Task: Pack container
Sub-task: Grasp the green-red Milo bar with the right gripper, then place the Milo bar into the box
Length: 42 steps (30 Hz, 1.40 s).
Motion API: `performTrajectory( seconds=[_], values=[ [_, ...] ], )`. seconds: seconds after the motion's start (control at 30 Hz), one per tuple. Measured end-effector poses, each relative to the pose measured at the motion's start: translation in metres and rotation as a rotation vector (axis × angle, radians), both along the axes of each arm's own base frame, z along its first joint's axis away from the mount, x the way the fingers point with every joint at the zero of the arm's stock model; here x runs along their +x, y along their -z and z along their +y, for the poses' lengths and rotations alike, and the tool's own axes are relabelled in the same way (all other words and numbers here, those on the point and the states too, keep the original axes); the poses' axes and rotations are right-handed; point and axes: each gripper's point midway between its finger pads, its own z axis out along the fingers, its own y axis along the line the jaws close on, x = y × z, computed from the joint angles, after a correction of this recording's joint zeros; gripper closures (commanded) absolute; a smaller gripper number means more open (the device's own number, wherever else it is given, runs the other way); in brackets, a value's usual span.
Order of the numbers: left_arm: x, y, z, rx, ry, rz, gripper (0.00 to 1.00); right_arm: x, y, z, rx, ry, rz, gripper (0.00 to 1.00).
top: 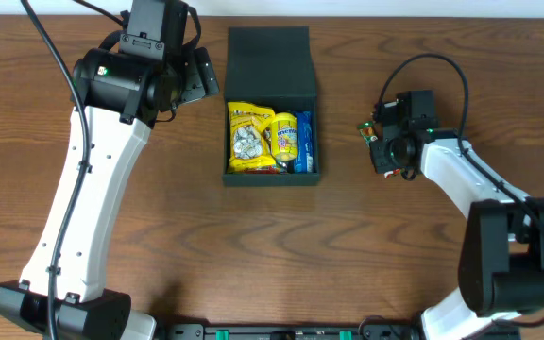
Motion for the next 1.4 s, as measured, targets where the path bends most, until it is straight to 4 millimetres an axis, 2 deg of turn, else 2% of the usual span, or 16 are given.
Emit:
performTrajectory(
  seconds=[0.13,0.3,0.47,0.57,0.7,0.83,0.97,1.07,1.1,1.2,1.3,1.33,1.37,1.4],
  values=[
    [0.0,0.0,0.0,0.0,0.0,0.0,0.05,-0.003,0.011,-0.001,-0.005,0.001,0.029,0.73],
    [0.0,0.0,0.0,0.0,0.0,0.0,0.05,-0.002,0.014,-0.001,-0.005,0.001,0.027,0.75],
    [0.0,0.0,0.0,0.0,0.0,-0.001,0.05,-0.004,0.02,-0.001,-0.005,0.004,0.045,0.88],
    [0.001,0.0,0.0,-0.001,0.0,-0.003,0.05,-0.004,0.019,-0.001,-0.001,0.02,0.045,0.9],
    [0.006,-0.004,-0.004,-0.018,0.007,-0.029,0.05,-0.008,0.017,0.0,0.01,0.048,0.076,0.92],
    [0.008,-0.005,-0.005,-0.026,0.011,-0.037,0.05,-0.002,-0.006,0.008,0.034,0.062,0.103,0.95],
    [0.007,-0.004,-0.003,-0.027,0.008,-0.029,0.05,0.025,-0.058,0.032,0.073,0.06,0.037,0.94],
    [0.004,-0.002,0.005,-0.022,-0.011,-0.01,0.05,0.032,-0.101,0.074,0.147,0.041,-0.019,0.94],
    [0.003,0.0,0.007,-0.02,-0.017,-0.002,0.05,0.027,-0.108,0.093,0.18,0.048,-0.015,0.93],
    [0.0,0.0,0.01,-0.018,-0.021,0.008,0.05,0.007,-0.106,0.132,0.234,0.089,0.04,0.93],
    [0.0,0.0,0.01,-0.018,-0.021,0.008,0.05,-0.002,-0.105,0.152,0.243,0.114,0.048,0.87],
    [0.0,0.0,0.01,-0.018,-0.021,0.009,0.05,-0.004,-0.105,0.157,0.242,0.115,0.048,0.7],
    [0.0,0.0,0.009,-0.02,-0.019,0.009,0.05,-0.006,-0.105,0.162,0.243,0.123,0.046,0.48],
    [0.0,0.0,0.009,-0.02,-0.019,0.009,0.05,-0.006,-0.106,0.165,0.245,0.124,0.042,0.42]
  ],
)
